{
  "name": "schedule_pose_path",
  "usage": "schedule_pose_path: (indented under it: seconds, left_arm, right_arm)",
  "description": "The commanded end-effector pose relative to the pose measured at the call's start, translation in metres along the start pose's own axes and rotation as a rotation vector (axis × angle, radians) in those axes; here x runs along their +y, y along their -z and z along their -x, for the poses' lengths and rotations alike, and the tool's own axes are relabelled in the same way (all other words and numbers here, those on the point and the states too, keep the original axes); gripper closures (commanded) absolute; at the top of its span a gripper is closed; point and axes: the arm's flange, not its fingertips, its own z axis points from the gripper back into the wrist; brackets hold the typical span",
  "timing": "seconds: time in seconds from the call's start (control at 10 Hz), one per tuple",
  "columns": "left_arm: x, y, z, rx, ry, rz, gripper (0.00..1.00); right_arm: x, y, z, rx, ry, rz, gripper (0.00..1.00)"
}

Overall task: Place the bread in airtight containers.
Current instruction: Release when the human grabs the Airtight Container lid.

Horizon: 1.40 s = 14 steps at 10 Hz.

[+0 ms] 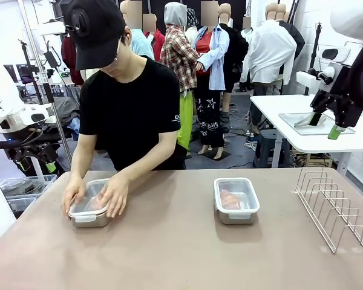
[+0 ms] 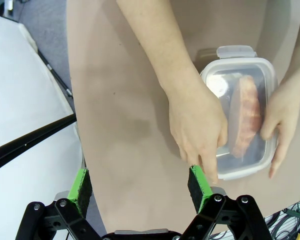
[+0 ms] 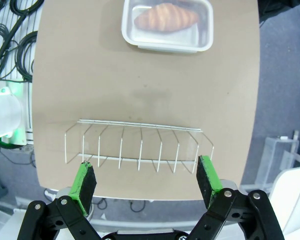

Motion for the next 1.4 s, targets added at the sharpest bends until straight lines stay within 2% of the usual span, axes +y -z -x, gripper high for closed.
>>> schedule_pose_path:
  seconds: [0.0, 1.3]
  left_arm:
    - [0.001, -0.0014, 0.0017, 0.004, -0.007, -0.025, 0.0]
    - [0.001, -0.0014, 0.0017, 0.004, -0.007, -0.025, 0.0]
  right_arm:
    - [-0.0027, -0.0001, -0.0006, 0.007, 0.003, -0.004, 0.0]
    - [-0.0027, -0.0001, -0.0006, 0.007, 0.003, -0.004, 0.0]
